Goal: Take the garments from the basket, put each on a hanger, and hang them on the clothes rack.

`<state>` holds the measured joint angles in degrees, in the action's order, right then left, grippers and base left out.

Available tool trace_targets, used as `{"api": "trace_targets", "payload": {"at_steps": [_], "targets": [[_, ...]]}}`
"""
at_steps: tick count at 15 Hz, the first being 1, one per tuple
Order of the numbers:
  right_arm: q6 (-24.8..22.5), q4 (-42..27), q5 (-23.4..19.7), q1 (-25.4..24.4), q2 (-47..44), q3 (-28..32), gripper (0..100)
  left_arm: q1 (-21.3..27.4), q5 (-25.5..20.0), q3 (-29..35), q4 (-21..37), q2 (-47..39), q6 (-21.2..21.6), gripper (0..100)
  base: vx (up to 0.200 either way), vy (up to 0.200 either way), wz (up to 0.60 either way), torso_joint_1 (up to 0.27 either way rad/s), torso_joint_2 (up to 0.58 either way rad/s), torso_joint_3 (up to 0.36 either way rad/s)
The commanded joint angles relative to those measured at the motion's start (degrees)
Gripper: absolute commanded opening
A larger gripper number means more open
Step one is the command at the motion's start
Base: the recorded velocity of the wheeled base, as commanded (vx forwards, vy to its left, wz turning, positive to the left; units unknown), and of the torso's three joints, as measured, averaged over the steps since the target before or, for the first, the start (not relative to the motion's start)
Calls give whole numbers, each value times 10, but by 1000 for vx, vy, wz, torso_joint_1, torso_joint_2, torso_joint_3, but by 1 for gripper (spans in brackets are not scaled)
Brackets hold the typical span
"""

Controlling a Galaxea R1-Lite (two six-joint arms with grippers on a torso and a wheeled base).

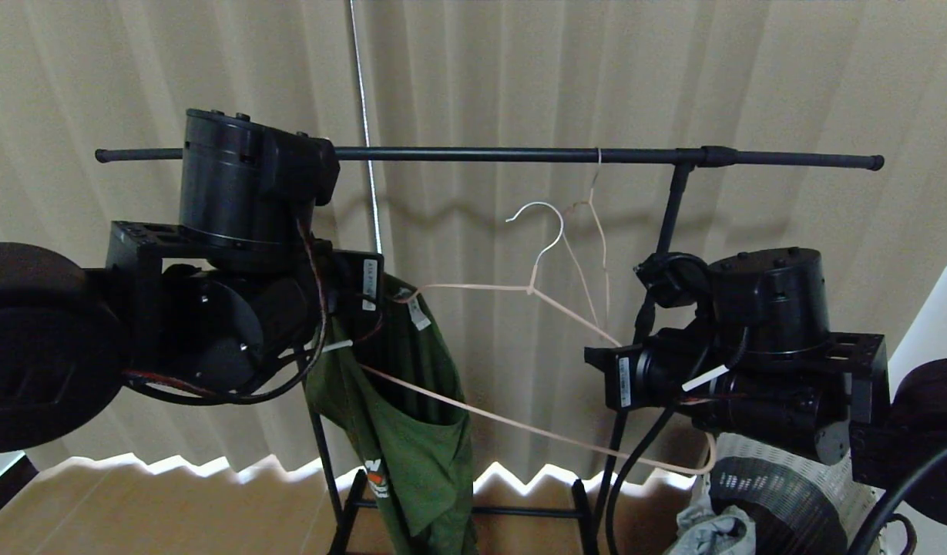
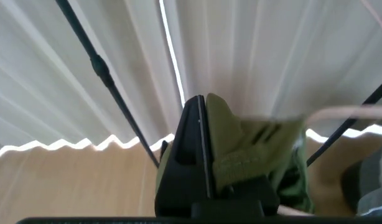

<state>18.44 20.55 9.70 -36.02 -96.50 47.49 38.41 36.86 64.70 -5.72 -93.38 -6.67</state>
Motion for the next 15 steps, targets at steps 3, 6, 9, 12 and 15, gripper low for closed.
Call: {"api": "trace_targets", "payload": {"at_steps": [3,6,9,12,15], "targets": [[1,-1,1,3,-10,17,0,9,0,-16,2,10,11,0,0,0,0,0,0,0],[3,0,2,2,-33,41,0,38,0,-12,1,7,6,0,0,0,0,0,0,0],[6,3,2,-26,-55,70,0,87,0,16,-1,-18,-49,0,0,0,0,0,0,0],[6,4,3,-53,-65,85,0,98,0,48,-2,-48,-83,0,0,0,0,0,0,0],[13,-2,3,-71,-57,82,0,91,0,77,-4,-65,-99,0,0,0,0,0,0,0]]}}
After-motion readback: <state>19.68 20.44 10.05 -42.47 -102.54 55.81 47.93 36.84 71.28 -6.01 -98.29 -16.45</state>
